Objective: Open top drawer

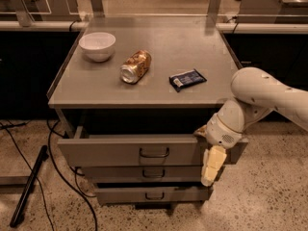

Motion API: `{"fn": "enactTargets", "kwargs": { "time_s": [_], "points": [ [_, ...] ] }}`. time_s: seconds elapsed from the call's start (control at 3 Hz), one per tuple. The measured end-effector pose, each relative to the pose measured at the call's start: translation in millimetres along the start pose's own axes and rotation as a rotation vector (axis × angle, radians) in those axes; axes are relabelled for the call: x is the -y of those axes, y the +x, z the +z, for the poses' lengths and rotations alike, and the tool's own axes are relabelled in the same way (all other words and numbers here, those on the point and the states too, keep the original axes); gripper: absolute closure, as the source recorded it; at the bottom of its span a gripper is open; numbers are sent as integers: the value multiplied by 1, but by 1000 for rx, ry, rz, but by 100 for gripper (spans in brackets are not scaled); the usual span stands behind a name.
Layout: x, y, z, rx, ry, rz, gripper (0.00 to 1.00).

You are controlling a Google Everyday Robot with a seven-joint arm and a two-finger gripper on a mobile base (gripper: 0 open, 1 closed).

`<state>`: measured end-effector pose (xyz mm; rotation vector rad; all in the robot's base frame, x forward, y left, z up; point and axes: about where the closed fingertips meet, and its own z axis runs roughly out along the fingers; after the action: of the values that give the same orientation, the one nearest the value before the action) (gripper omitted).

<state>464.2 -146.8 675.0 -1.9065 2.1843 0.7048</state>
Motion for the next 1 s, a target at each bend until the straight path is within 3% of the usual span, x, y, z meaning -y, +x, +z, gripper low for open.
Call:
{"fn": "enactTargets", "kwargs": {
  "time_s": [0.67, 1.0],
  "points": [
    [-50, -5, -21, 72, -204, 39, 0],
    [-65, -3, -24, 62, -294, 59, 0]
  ]
}}
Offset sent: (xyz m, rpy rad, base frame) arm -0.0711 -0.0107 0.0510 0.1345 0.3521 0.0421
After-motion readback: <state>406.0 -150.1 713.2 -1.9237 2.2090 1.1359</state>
